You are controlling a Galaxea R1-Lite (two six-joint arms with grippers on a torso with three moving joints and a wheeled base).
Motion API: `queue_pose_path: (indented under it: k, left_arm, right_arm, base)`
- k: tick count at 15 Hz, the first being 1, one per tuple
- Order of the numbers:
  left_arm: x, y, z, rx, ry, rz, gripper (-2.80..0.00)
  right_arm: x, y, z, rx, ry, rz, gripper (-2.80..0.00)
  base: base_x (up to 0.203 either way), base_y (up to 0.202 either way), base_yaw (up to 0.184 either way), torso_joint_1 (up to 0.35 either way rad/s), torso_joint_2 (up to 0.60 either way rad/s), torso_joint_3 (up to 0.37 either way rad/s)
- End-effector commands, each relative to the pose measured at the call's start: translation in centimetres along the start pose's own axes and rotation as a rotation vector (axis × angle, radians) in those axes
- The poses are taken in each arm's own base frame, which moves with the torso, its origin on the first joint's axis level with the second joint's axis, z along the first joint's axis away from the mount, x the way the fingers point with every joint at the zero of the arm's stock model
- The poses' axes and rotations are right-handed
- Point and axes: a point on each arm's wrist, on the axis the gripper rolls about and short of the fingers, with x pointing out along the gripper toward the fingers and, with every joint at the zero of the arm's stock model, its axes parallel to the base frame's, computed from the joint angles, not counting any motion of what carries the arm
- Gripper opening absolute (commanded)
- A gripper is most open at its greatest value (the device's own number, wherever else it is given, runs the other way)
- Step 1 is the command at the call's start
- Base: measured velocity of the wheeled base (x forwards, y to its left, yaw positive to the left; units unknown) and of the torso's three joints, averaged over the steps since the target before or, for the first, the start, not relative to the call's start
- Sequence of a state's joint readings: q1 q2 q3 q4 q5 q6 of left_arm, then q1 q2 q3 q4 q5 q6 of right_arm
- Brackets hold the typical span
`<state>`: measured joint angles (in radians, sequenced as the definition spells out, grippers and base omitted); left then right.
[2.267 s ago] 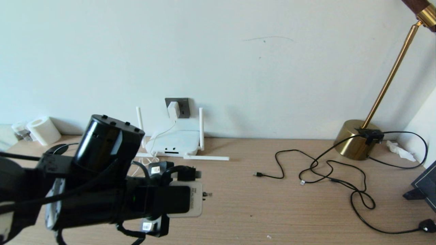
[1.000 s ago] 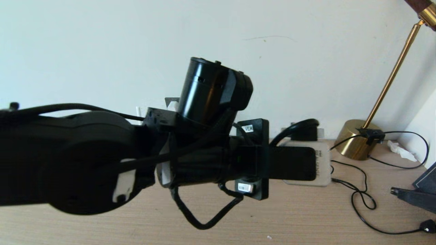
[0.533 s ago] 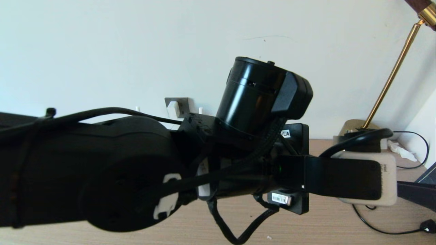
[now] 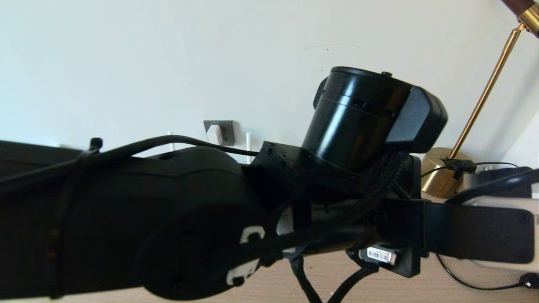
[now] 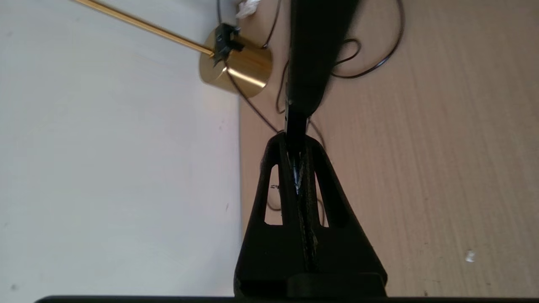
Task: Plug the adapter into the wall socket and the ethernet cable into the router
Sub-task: Hand it to the other hand
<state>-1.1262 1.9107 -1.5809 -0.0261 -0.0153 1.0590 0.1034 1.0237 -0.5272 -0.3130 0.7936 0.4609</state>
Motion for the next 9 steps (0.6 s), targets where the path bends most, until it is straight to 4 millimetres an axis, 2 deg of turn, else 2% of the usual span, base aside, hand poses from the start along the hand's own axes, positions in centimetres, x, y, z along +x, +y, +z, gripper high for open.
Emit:
queue_pose_path:
  k: [1,9]
  left_arm:
    - [0.16,-0.29,0.41,0.009,-0.008,-0.01,-2.8]
    - [0.1,-0.33,0.89,0.013,-0.018,-0.008,-2.8]
  right_arm:
    - [0.1,-0.02,0.01,0.002,0.003,0.007,0.0]
    - [0.12,0.1,0.16,-0.003,0.0,0.012,0.0]
  base:
    - [0.0,0.0,0.0,0.0,0.0,0.0]
    - [0.0,0.0,0.0,0.0,0.0,0.0]
